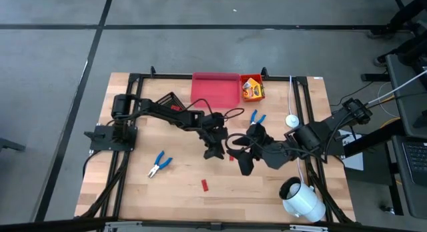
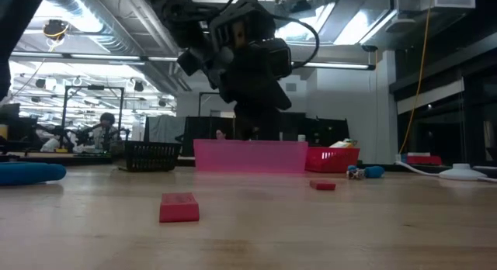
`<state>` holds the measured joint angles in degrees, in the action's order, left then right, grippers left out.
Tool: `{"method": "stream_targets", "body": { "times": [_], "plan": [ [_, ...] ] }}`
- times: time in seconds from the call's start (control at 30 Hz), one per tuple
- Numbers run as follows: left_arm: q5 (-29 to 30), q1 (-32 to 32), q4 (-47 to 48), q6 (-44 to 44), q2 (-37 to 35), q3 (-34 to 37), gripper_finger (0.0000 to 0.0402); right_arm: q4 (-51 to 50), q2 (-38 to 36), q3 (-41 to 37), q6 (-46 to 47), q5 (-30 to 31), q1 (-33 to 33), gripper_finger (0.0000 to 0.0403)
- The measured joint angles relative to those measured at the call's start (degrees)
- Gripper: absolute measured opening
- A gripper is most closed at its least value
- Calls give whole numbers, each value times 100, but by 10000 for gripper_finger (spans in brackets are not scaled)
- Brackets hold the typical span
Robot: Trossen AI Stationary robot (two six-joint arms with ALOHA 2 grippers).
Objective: Pick & Place School Supplies
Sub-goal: Put the red eraser into the black bin
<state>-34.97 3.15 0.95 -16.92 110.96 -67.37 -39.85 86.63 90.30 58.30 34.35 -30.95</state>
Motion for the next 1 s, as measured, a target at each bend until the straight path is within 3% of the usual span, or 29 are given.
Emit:
{"method": "stream_targets", "body": {
  "times": [0.3,0.43,0.5,0.63,0.73,0.83,0.93,1.0],
  "plan": [
    [-6,121,-81,-633,0,0,157,121,0,0,-249,80,-8,224],
    [103,96,-134,38,-104,2,157,228,-2,0,-340,-79,-8,224],
    [774,107,211,488,-384,-1,157,-69,5,3,-121,-440,-8,224],
    [3002,242,1653,1619,-1147,-7,157,-1474,116,3,750,-1280,-113,224],
    [3133,502,2441,1921,-1728,-2,157,-2368,262,0,1307,-1781,-155,223],
    [3140,830,3050,1838,-2343,169,157,-2398,479,-204,1627,-2292,-93,223],
    [3371,1081,3233,1448,-2984,505,157,-1480,677,-761,1756,-3201,203,223],
    [3344,1168,3225,1152,-3434,699,157,-342,752,-1170,1824,-3371,450,223]
  ]
}}
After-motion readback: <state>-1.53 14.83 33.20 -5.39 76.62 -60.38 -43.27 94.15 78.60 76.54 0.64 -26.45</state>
